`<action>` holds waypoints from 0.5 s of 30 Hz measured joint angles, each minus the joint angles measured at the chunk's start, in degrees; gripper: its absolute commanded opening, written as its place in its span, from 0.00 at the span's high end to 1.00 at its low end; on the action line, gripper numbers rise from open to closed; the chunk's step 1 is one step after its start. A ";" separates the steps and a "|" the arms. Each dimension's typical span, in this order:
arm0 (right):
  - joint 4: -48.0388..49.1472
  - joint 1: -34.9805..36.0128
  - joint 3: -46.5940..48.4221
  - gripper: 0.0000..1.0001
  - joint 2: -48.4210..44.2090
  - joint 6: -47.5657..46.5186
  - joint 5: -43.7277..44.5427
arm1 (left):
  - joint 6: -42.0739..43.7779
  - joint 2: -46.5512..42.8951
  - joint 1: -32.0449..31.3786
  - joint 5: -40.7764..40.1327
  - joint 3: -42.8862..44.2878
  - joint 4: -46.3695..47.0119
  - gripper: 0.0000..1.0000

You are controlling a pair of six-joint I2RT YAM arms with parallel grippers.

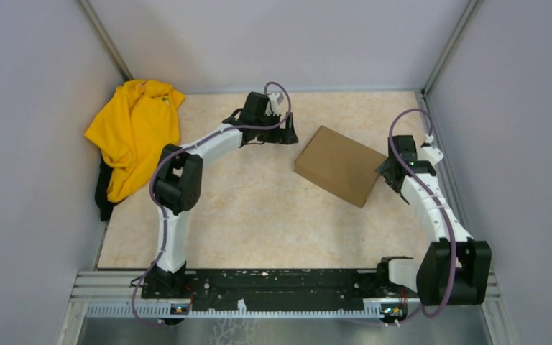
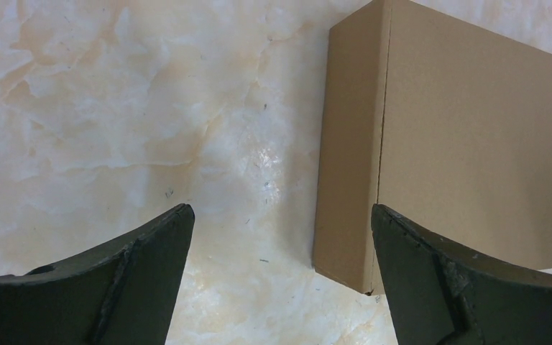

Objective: Fold the paper box

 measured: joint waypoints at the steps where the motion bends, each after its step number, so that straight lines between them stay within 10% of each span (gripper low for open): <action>1: 0.35 -1.18 -0.31 0.16 1.44 0.39 -0.46 | 0.00 0.24 0.00 0.11 0.15 0.17 0.01; 9: 7.61 -5.40 0.20 0.60 16.35 -3.06 -6.67 | 0.20 3.10 0.00 0.15 2.34 0.20 0.01; 15: 15.28 -5.38 3.13 0.66 22.21 -9.73 -16.37 | 0.63 3.10 0.00 -0.59 0.50 0.15 0.01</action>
